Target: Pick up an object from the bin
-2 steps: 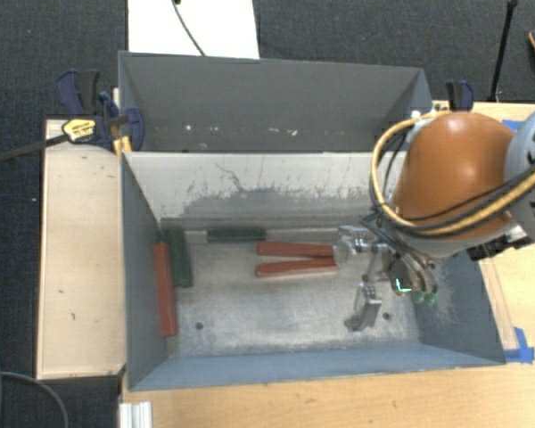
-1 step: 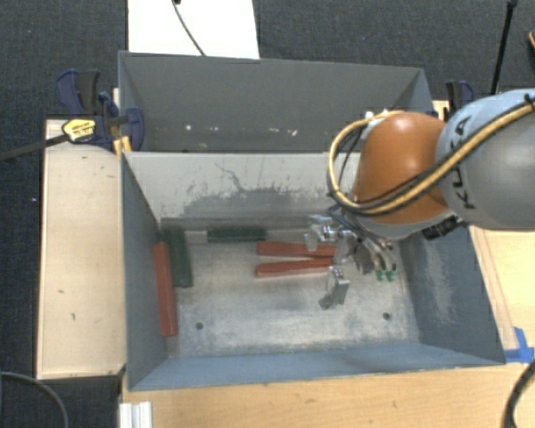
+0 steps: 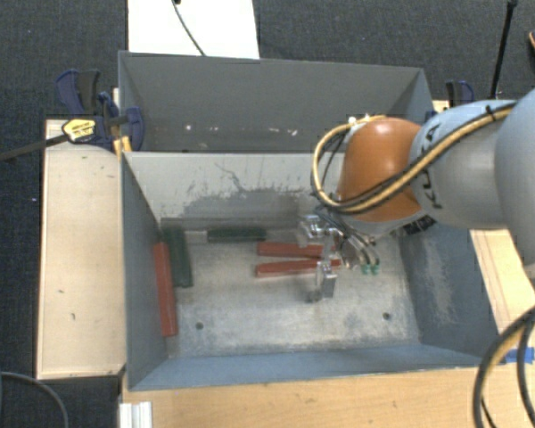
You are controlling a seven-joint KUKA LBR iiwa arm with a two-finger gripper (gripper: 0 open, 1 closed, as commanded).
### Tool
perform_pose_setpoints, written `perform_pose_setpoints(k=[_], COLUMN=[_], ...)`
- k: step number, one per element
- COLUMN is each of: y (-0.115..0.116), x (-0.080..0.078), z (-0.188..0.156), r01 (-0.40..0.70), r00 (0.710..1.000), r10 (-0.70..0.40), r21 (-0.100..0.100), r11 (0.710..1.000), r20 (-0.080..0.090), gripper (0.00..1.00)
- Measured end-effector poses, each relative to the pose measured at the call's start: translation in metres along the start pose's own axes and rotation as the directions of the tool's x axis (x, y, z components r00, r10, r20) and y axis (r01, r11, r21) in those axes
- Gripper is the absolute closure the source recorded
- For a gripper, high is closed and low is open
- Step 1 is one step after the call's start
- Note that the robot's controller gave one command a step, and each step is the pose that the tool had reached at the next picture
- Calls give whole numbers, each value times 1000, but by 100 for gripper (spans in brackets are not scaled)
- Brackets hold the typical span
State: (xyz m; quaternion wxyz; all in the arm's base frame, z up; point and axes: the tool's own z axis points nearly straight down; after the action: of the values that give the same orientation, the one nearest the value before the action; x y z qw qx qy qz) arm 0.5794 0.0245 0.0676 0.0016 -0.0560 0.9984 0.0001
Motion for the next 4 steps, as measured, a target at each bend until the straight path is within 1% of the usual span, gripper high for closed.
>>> perform_pose_setpoints(k=[1,2,3,4], y=[1,-8,-8,67], x=[-2,9,11,-12], z=[-6,-160,-155,-7], r01=[-2,25,24,273], r00=[1000,1000,1000,962], r10=[2,-25,-24,-273], r21=[-1,1,-1,-4], r11=[1000,1000,1000,962], r20=[7,8,0,-6], gripper=[100,100,0,0])
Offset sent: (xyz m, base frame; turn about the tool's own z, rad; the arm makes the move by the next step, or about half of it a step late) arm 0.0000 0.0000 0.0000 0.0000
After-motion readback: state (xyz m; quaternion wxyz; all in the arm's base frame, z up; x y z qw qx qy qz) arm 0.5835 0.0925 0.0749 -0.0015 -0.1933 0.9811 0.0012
